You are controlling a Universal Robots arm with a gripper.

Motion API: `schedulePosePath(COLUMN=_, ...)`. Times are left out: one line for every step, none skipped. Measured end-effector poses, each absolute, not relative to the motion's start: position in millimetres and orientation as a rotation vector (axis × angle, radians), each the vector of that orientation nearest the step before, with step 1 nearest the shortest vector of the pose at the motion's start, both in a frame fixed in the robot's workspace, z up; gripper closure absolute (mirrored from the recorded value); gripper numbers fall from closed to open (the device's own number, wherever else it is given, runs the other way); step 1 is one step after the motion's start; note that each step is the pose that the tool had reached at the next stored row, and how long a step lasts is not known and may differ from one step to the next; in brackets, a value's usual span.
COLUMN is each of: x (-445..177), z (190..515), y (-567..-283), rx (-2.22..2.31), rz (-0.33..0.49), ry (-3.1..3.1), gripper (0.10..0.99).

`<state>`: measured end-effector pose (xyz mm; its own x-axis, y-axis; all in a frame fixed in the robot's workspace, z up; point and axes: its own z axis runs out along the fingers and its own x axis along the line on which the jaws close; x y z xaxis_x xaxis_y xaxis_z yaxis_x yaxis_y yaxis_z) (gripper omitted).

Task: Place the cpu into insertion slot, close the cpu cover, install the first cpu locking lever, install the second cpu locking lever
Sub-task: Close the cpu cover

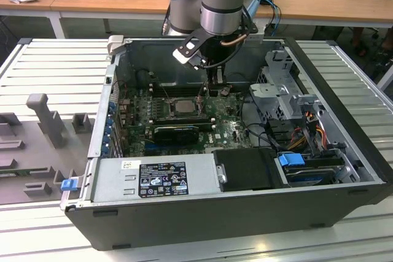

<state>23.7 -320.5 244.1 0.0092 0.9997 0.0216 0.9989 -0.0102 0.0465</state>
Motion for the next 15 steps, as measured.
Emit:
schedulePosePath(x=23.5, z=244.1, y=-320.5, rx=2.219, rz=0.075, ry=2.197, gripper=0.98)
schedulePosePath(x=23.4, z=244.1, y=-320.5, rx=2.219, rz=0.075, ry=2.198, gripper=0.98)
schedulePosePath(x=23.3, z=244.1, y=-320.5, rx=2.219, rz=0.075, ry=2.198, gripper=0.98)
schedulePosePath(x=23.1, z=244.1, y=-320.5, rx=2.219, rz=0.075, ry=2.197, gripper=0.98)
schedulePosePath(x=23.0, z=244.1, y=-320.5, rx=2.219, rz=0.075, ry=2.198, gripper=0.98)
schedulePosePath(x=22.9, z=244.1, y=-320.5, rx=2.219, rz=0.075, ry=2.198, gripper=0.98)
schedulePosePath(x=22.8, z=244.1, y=-320.5, rx=2.219, rz=0.075, ry=2.197, gripper=0.98)
schedulePosePath(x=22.7, z=244.1, y=-320.5, rx=2.219, rz=0.075, ry=2.198, gripper=0.98)
schedulePosePath(x=22.7, z=244.1, y=-320.5, rx=2.219, rz=0.075, ry=2.198, gripper=0.98)
schedulePosePath(x=22.4, z=244.1, y=-320.5, rx=2.219, rz=0.075, ry=2.197, gripper=0.98)
schedulePosePath(x=21.9, z=244.1, y=-320.5, rx=2.219, rz=0.075, ry=2.197, gripper=0.98)
schedulePosePath(x=21.7, z=244.1, y=-320.5, rx=2.219, rz=0.075, ry=2.198, gripper=0.98)
schedulePosePath(x=21.6, z=244.1, y=-320.5, rx=2.219, rz=0.075, ry=2.197, gripper=0.98)
schedulePosePath(x=21.5, z=244.1, y=-320.5, rx=2.219, rz=0.075, ry=2.197, gripper=0.98)
schedulePosePath(x=21.2, z=244.1, y=-320.5, rx=2.219, rz=0.075, ry=2.197, gripper=0.98)
